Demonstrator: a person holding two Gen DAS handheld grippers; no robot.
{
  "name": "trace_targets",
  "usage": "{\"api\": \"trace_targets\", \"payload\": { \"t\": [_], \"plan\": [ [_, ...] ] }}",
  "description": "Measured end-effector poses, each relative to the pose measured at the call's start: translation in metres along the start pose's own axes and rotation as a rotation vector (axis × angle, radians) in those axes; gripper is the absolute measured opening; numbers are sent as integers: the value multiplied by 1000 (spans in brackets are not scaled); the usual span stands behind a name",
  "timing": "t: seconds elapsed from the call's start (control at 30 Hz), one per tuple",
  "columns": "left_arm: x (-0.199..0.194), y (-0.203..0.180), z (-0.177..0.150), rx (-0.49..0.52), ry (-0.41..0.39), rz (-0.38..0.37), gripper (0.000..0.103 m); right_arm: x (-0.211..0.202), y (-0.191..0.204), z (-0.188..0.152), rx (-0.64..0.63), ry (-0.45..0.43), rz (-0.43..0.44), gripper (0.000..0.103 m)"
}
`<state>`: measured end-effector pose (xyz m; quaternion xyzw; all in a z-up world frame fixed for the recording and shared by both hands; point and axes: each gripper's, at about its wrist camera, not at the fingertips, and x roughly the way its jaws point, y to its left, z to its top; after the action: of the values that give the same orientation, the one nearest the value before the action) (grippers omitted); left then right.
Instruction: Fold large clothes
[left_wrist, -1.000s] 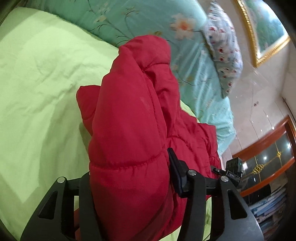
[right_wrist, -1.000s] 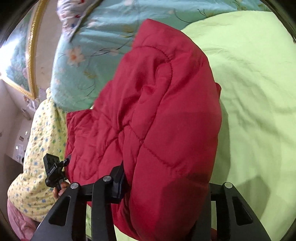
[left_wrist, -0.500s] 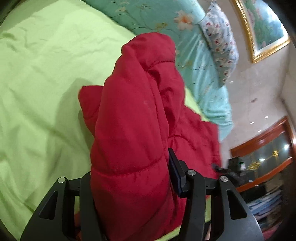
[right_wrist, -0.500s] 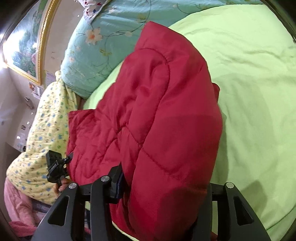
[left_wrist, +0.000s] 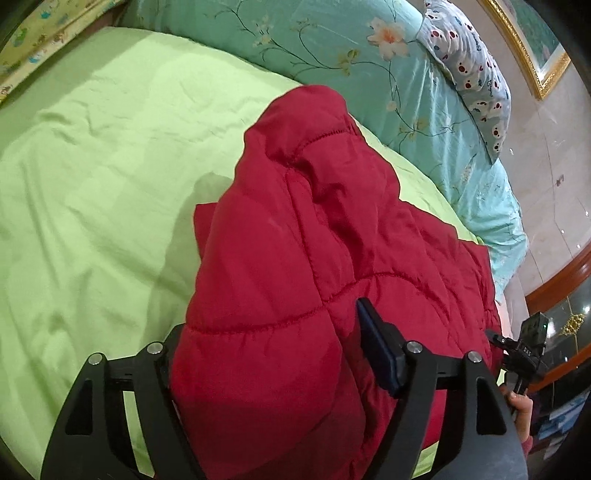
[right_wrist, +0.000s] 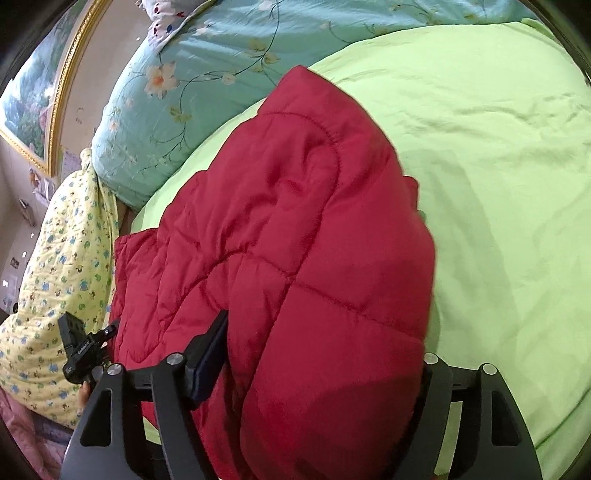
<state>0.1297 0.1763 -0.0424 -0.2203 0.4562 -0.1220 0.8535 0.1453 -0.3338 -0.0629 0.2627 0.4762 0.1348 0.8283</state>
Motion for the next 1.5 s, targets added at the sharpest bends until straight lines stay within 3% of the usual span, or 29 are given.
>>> {"api": "trace_targets", "payload": {
  "t": [0.13,0.33,0.67,0.8,1.0,1.23,1.33,1.5],
  "plan": [
    [-12,0,-2,-4,-31,26,76,-16,-7,-4,1,-28,-52,86],
    [-32,-6,1,25,-119,122,76,-32,-7,-5,-16,-74,-86,87],
    [-43,-20,-2,57,-114,51,76,-31,5,9,-42,-118,-97,87],
    [-39,-26,-3,83,-102,77,76,-30,8,14,-56,-122,-93,87],
    [-40,-32,-3,82,-90,48,76,-25,7,26,-74,-116,-96,87],
    [-41,-69,-15,199,-63,-59,76,-12,9,35,-93,-100,-104,88],
    [-36,-73,-12,224,-67,-4,76,-7,9,39,-99,-91,-102,88],
    [-28,-44,15,131,-108,44,76,-3,12,52,-121,-83,-111,88]
  ]
}}
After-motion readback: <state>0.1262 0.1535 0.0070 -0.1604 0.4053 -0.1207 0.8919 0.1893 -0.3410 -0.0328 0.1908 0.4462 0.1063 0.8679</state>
